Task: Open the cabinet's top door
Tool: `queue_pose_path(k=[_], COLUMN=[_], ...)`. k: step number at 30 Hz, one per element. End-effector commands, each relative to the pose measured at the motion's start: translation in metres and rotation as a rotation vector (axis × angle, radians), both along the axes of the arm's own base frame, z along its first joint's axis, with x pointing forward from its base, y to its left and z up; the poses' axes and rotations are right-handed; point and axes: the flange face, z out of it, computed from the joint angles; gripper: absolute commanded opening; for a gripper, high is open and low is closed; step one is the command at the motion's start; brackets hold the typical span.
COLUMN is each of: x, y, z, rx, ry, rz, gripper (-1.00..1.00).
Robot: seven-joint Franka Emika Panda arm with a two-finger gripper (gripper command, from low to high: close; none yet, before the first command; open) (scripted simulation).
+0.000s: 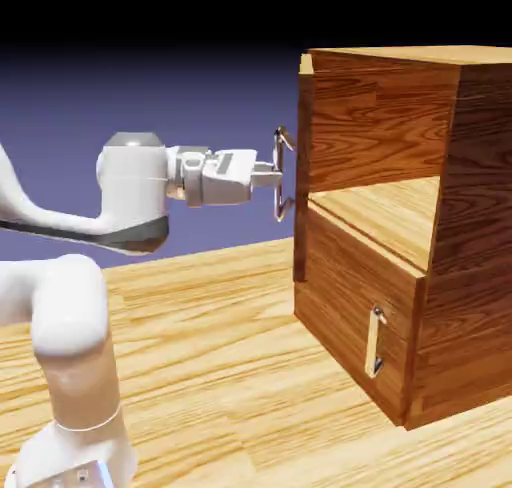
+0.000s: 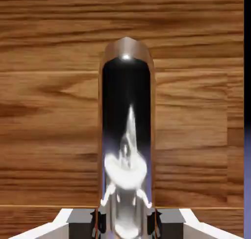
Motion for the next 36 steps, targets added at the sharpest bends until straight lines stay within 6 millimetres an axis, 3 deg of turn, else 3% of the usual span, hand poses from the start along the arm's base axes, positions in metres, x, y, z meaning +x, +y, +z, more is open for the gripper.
queue_pose_path(k=[1, 9, 18, 27, 36], x=[-0.003, -0.028, -0.063, -0.094, -0.105], y=[0.003, 0.036, 0.094, 0.180, 0.267], z=[0.000, 0.000, 0.000, 0.000, 0.000], rx=[0.002, 0.002, 0.002, 0.002, 0.002], ry=[0.000, 0.000, 0.000, 0.000, -0.001], rz=[-0.011, -0.111, -0.272, -0.492, -0.703], gripper=[-1.00, -1.00, -1.00, -1.00, -1.00])
